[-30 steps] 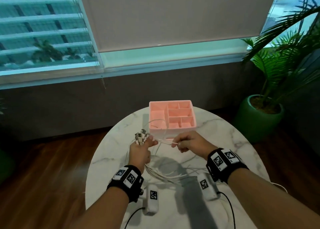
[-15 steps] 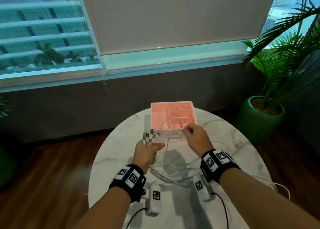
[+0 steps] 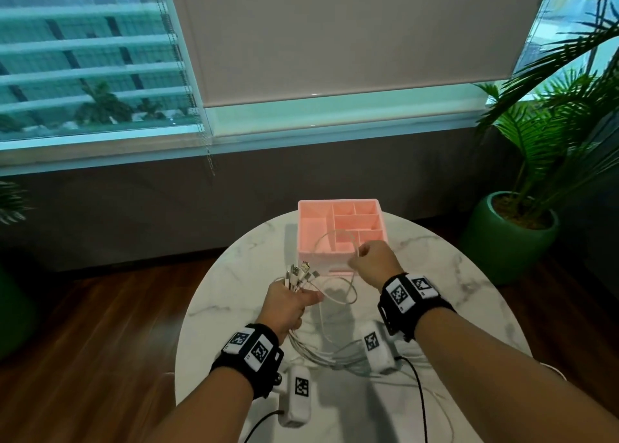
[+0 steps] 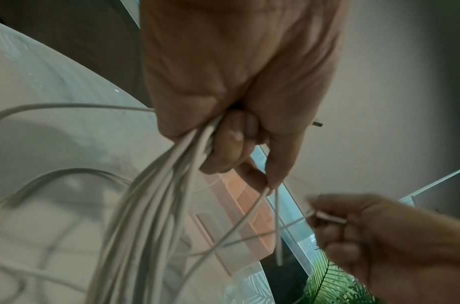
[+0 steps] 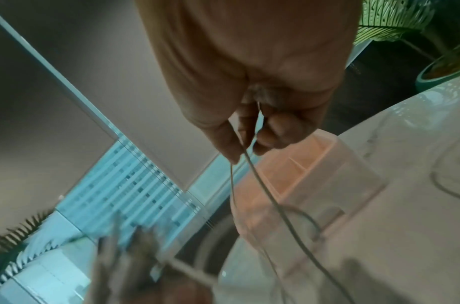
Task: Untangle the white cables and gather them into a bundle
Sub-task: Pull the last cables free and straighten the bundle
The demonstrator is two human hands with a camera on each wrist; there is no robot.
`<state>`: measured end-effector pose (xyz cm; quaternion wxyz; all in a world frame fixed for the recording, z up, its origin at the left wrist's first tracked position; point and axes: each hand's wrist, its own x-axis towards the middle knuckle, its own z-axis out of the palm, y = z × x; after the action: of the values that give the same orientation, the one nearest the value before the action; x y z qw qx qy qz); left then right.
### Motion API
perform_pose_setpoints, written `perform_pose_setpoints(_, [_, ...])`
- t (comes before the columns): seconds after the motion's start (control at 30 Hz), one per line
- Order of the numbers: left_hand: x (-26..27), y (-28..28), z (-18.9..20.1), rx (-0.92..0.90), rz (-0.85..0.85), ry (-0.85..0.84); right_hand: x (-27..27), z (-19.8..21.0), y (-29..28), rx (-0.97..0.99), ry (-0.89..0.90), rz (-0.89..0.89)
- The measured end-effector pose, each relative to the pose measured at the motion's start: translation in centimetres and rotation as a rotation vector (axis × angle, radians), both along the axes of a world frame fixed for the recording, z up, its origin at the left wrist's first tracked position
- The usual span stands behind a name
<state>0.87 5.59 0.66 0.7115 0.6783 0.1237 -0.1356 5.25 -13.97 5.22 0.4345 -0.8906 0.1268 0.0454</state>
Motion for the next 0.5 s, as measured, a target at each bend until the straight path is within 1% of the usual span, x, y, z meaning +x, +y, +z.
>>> perform_pose_setpoints(0.1, [-0.2, -0.6, -0.5, 0.072, -0.002, 0.009, 0.1, 4.6, -0.1, 0.334, -0.097, 0.119])
perform_pose_setpoints(0.17, [-0.2, -0.8, -0.7, 0.096, 0.004, 0.019, 0.1, 8.5, -0.5, 0.475, -0.207, 0.159])
perform_pose_setpoints(0.27, [0.1, -0.6, -1.4, 0.147, 0.036, 0.035, 0.6, 14.0, -1.8, 0.643, -0.419, 0.062])
perform_pose_setpoints(0.37, [0.2, -0.4, -2.0, 0.176, 0.044, 0.066, 1.6, 17.8, -3.7, 0.753, -0.666, -0.105])
perform_pose_setpoints(0.43, [0.2, -0.2, -2.3, 0.179, 0.071, 0.088, 2.1, 19.0, -4.9, 0.816, -0.783, -0.192])
perform_pose_setpoints(0.5, [0.3, 0.2, -2.6, 0.188, 0.1, 0.105, 2.4, 18.8, -6.0, 0.837, -0.828, -0.259])
